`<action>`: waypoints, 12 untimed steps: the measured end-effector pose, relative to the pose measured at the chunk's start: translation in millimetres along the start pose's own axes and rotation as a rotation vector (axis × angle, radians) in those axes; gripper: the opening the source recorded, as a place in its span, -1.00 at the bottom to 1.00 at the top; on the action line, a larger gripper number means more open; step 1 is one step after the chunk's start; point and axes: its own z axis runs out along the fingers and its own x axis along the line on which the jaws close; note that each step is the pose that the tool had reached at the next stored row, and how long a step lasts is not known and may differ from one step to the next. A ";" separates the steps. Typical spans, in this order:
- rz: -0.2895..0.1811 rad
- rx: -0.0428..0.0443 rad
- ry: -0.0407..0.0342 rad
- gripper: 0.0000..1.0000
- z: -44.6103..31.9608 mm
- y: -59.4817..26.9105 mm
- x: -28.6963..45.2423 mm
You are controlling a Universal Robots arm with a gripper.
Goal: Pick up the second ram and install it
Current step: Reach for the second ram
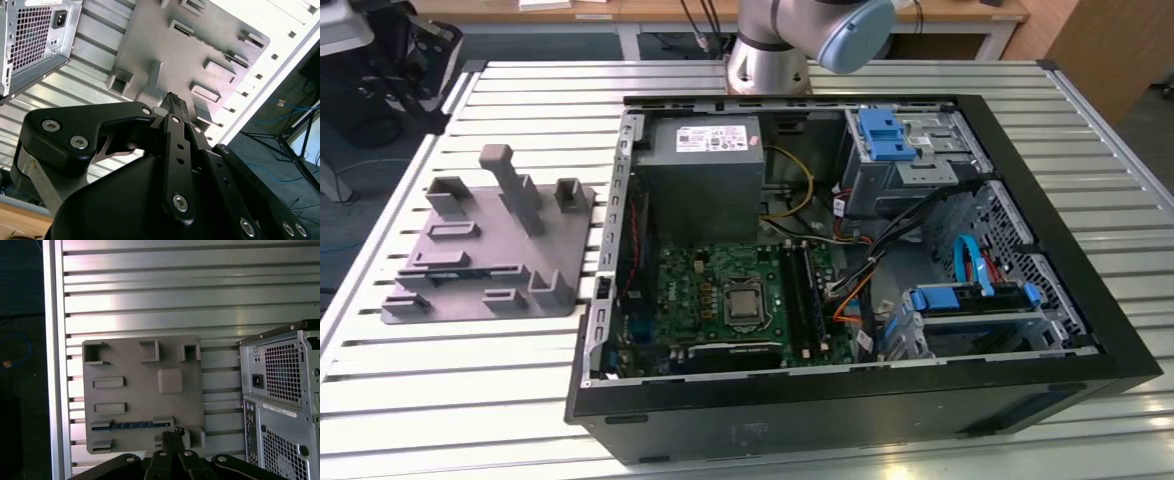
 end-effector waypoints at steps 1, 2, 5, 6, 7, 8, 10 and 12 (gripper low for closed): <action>0.000 0.0000 0.0000 -0.80 0.2 -0.1 0.8; 0.000 -0.0001 -0.0001 -0.80 0.4 -0.2 1.7; 0.000 0.0001 0.0000 -0.80 1.0 -0.4 4.4; 0.000 0.0000 0.0000 -0.80 1.2 -0.5 5.1; 0.000 0.0000 -0.0001 -0.80 1.4 -0.5 5.7; 0.000 0.0000 0.0000 -0.80 1.6 -0.6 6.3; 0.000 0.0000 0.0000 -0.80 2.0 -0.7 7.5; 0.000 0.0000 0.0000 -0.80 2.4 -0.8 8.9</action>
